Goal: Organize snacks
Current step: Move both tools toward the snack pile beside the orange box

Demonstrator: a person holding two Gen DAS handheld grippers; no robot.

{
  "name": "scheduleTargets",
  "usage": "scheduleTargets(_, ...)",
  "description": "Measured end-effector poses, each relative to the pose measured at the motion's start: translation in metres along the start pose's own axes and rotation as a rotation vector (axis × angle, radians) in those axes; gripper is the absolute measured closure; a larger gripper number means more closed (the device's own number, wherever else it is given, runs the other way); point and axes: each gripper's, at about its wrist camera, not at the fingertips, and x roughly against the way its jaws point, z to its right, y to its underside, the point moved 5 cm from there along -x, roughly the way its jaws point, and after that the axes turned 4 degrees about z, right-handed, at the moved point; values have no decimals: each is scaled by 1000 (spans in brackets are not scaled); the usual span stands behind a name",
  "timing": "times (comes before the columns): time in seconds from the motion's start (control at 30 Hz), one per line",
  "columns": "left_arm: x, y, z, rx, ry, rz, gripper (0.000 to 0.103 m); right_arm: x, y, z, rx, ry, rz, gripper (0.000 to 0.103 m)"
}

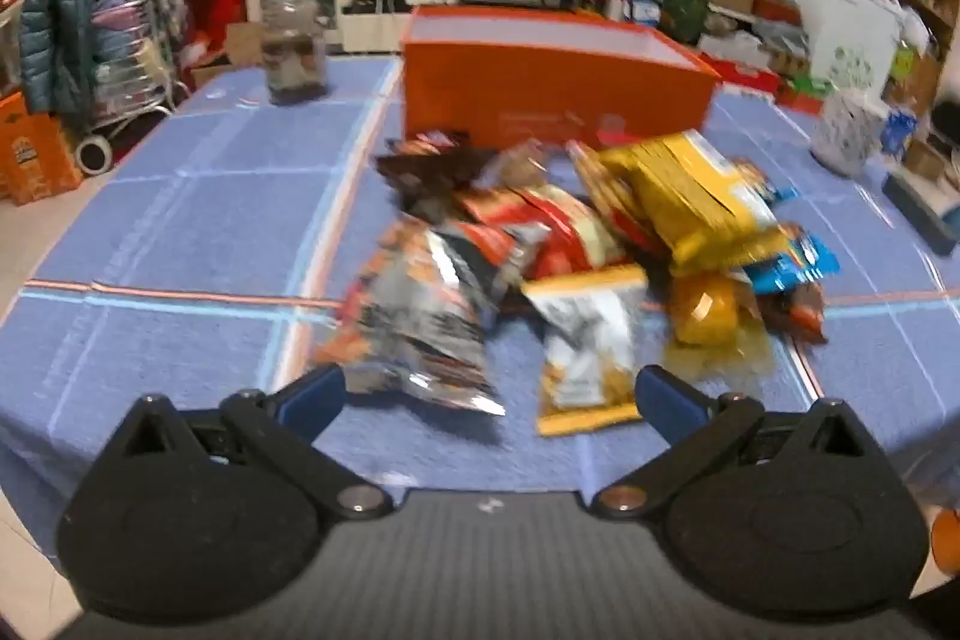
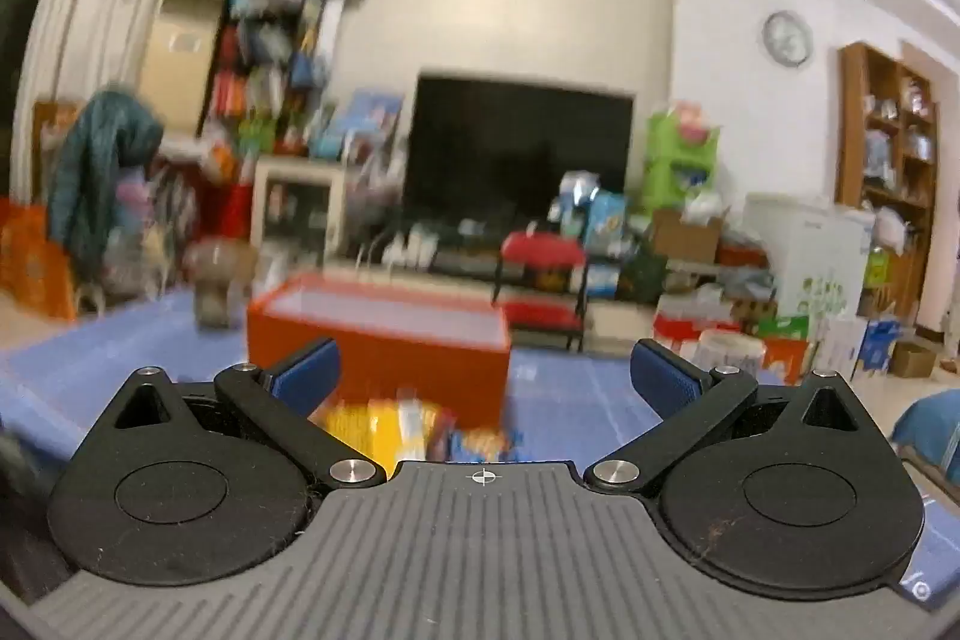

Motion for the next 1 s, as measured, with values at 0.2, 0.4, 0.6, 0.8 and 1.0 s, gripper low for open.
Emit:
scheduleTargets(0.2,1,-28,-27,23,25,48,1,-7,0,6,86,-78,-75,8)
scheduleTargets(0.4,-20,-42,-31,-34,56,23,1,-32,8,34,17,-96,-133,8)
scheduleTargets(0.6,-44,-31,-32,-37,90,-29,1,-55,14,61,-40,-85,-159,9)
scheduleTargets(0.8,-60,-21,-33,-18,133,-91,0,-85,45,64,-60,-95,-277,26)
scheduleTargets(1.0,-67,-29,-29,-22,149,-51,1,-103,45,22,-12,-200,-300,26)
